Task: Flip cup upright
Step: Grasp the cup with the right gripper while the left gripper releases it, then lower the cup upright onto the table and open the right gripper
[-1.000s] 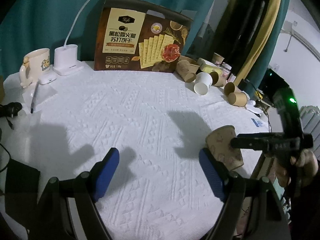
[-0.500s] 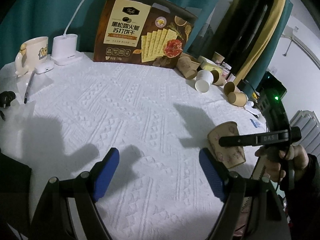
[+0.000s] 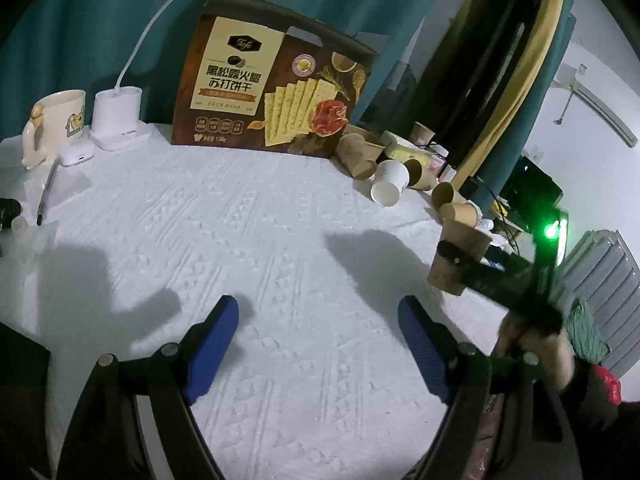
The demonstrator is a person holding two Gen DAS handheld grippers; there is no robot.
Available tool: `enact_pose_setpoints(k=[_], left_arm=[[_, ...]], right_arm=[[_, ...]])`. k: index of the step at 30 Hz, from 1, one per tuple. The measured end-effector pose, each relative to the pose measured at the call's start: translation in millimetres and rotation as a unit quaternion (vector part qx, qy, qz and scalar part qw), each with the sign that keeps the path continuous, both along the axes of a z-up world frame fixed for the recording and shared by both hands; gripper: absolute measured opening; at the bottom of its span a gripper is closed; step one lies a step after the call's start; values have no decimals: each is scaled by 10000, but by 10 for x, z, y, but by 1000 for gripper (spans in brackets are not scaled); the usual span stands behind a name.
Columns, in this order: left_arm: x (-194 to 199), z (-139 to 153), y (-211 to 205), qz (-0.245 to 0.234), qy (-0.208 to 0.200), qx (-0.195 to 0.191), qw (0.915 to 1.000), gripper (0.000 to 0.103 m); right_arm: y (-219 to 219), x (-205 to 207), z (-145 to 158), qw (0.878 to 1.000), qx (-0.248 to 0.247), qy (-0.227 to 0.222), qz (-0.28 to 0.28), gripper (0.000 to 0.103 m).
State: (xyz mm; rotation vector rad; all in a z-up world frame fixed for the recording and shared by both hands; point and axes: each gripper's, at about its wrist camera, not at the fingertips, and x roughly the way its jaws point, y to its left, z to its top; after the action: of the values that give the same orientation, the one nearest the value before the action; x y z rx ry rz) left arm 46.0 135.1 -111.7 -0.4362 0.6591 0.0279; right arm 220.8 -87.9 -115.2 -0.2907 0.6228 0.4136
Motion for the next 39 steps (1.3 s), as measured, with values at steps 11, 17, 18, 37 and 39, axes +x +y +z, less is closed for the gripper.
enact_pose_setpoints(k=[11, 17, 18, 37, 39], left_arm=[[-5, -18, -213, -115, 184, 161, 9996, 82], [-14, -39, -328, -151, 227, 300, 9992, 82], [-10, -50, -353, -176, 251, 302, 9991, 82], [-107, -38, -811, -495, 295, 671, 9961, 82], [-129, -42, -890, -548, 293, 740, 9953, 82]], right_arm=[[-236, -291, -318, 9990, 283, -252, -222, 69], [-327, -443, -356, 9992, 304, -164, -189, 69], [-335, -464, -356, 9993, 296, -162, -172, 69], [-924, -1088, -392, 9986, 312, 215, -371, 69], [-1029, -1157, -393, 9982, 325, 241, -440, 69]])
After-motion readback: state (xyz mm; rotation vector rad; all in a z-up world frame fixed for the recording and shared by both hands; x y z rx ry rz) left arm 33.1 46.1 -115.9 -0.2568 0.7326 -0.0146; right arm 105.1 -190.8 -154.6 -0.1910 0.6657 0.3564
